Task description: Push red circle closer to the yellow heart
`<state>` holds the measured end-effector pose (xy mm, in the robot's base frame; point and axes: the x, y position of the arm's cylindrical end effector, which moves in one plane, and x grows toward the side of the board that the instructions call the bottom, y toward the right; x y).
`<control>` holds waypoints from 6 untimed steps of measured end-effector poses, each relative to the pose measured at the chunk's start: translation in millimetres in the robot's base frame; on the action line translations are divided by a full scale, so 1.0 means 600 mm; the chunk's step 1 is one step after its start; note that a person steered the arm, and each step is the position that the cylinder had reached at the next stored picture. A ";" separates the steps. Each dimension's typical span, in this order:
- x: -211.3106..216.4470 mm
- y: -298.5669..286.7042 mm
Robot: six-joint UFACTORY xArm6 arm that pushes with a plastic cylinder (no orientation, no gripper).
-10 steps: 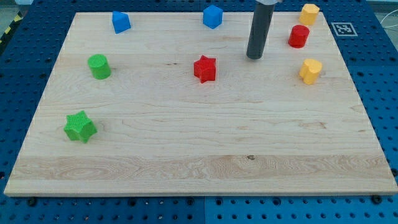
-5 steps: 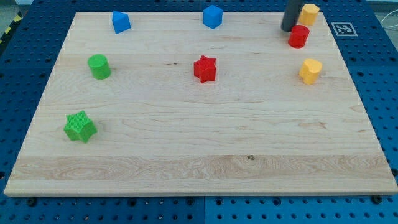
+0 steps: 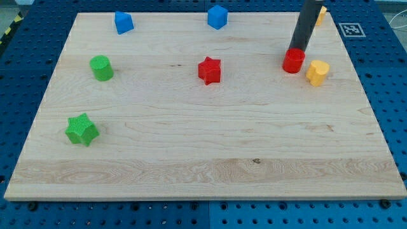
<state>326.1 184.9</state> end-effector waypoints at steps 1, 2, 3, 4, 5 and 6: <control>0.000 -0.012; 0.006 -0.017; 0.019 -0.017; 0.006 -0.011; 0.010 0.010; 0.032 0.018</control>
<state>345.3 196.0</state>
